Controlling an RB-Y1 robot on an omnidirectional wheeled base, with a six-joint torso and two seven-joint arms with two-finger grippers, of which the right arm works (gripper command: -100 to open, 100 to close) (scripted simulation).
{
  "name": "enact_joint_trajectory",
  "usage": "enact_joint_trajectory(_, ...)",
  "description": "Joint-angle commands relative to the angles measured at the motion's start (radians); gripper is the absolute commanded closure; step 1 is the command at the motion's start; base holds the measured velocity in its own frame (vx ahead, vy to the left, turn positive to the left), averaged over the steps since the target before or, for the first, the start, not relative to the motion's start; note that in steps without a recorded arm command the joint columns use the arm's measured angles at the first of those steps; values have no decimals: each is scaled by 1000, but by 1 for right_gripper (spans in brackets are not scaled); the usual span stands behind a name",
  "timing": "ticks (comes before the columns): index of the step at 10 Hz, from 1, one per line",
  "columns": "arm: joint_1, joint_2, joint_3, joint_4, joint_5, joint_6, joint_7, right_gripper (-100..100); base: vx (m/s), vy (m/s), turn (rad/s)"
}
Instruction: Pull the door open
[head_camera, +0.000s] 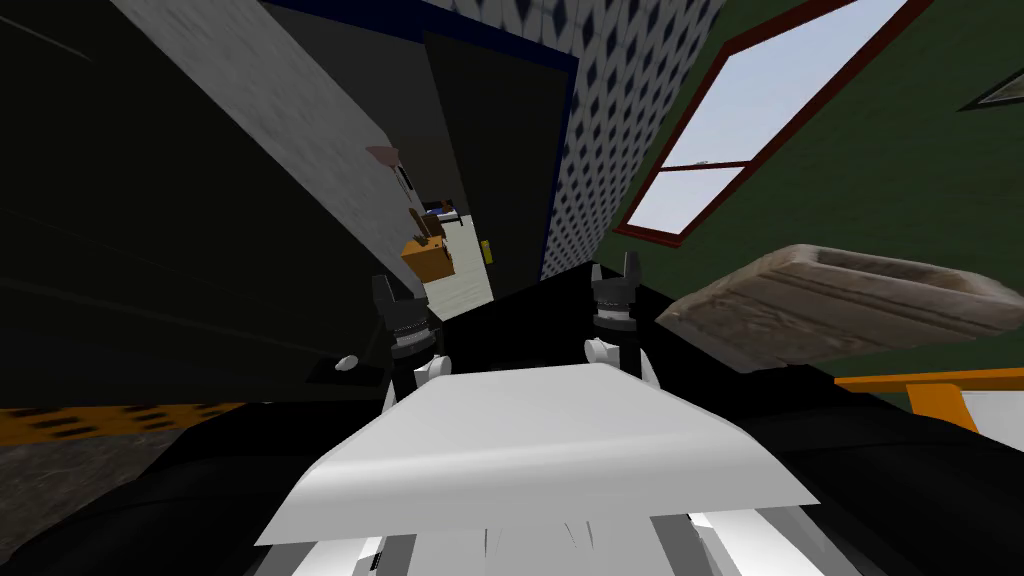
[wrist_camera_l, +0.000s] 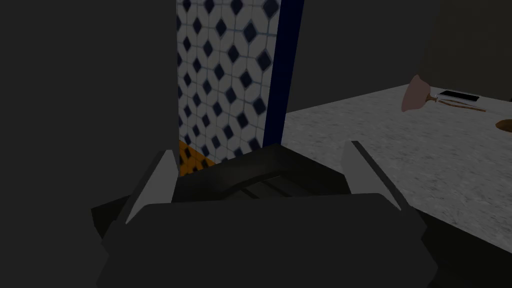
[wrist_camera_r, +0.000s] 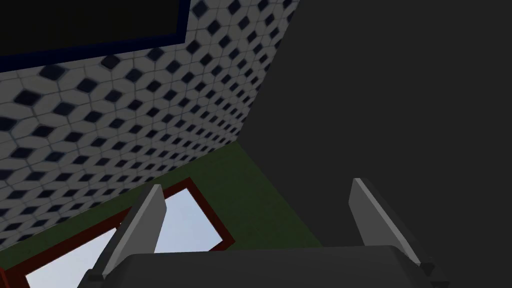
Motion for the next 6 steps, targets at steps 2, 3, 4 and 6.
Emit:
enact_joint_trajectory(2,-30,-13,2,55,2,9,-1,-100,103,68,86)
enact_joint_trajectory(3,-36,-15,2,67,2,11,-1,-100,95,1,65)
enact_joint_trajectory(4,-51,-21,3,94,3,16,-1,-100,106,3,73)
enact_joint_trajectory(6,-67,-26,3,123,4,21,-1,-100,104,16,54)
